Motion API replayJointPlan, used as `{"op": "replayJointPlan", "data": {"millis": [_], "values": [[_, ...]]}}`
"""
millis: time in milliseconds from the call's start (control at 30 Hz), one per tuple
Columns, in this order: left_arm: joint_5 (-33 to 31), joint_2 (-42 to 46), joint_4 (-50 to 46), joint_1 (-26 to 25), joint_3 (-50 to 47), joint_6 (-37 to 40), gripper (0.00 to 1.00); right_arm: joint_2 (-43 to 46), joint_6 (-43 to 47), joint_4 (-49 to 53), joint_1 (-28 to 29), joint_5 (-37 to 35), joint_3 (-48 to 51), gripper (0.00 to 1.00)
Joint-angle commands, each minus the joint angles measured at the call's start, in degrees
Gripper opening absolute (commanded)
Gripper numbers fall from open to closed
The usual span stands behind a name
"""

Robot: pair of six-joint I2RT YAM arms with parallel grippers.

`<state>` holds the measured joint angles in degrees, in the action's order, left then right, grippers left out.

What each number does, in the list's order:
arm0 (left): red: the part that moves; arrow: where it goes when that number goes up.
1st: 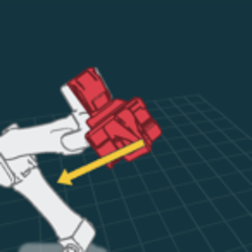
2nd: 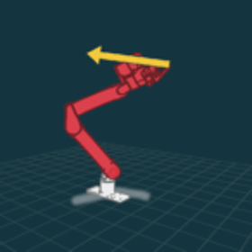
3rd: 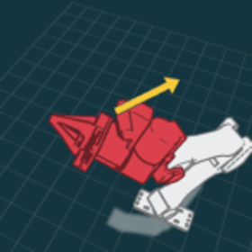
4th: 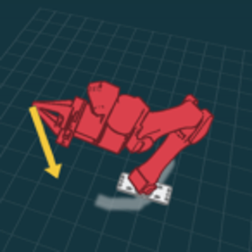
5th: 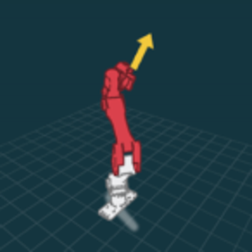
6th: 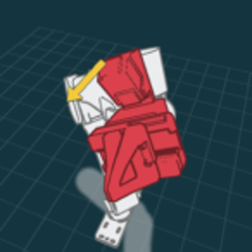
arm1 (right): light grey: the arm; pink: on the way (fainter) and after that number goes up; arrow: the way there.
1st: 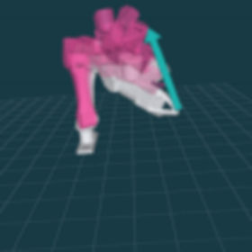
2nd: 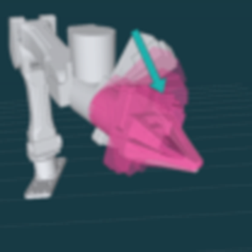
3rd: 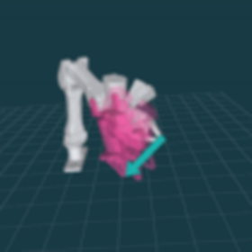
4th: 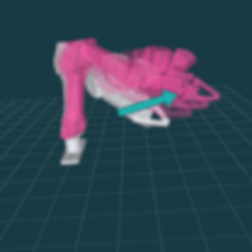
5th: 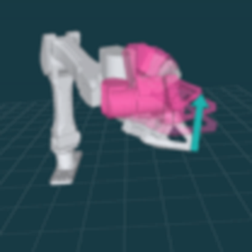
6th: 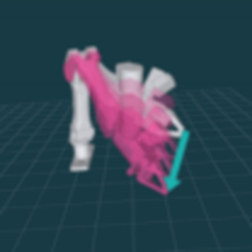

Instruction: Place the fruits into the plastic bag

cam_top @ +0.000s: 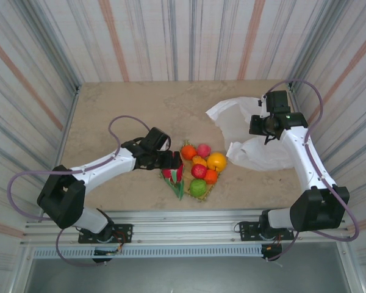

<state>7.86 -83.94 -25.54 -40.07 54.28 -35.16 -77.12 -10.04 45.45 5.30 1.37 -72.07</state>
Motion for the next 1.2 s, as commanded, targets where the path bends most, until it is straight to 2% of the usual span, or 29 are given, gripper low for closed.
{"op": "replayJointPlan", "data": {"millis": [0, 467, 733, 1167], "values": [[0.80, 0.05, -1.18, 0.10, -0.40, 0.22, 0.99, -0.43, -0.06, 0.52, 0.38, -0.25, 0.53, 0.00], [-0.89, -3.66, -0.75, -1.23, 0.39, 0.48, 0.99, -1.13, -0.06, 0.15, 0.48, -0.07, 0.99, 0.00], [1.08, -4.93, 1.82, -0.67, -0.81, -0.60, 0.99, -1.09, 0.15, 0.15, 0.50, -0.61, 1.17, 0.00], [0.23, 0.42, 3.83, 1.21, -3.90, -2.00, 0.84, -0.84, -0.06, 0.05, 0.57, -0.59, 1.11, 0.00]]}}
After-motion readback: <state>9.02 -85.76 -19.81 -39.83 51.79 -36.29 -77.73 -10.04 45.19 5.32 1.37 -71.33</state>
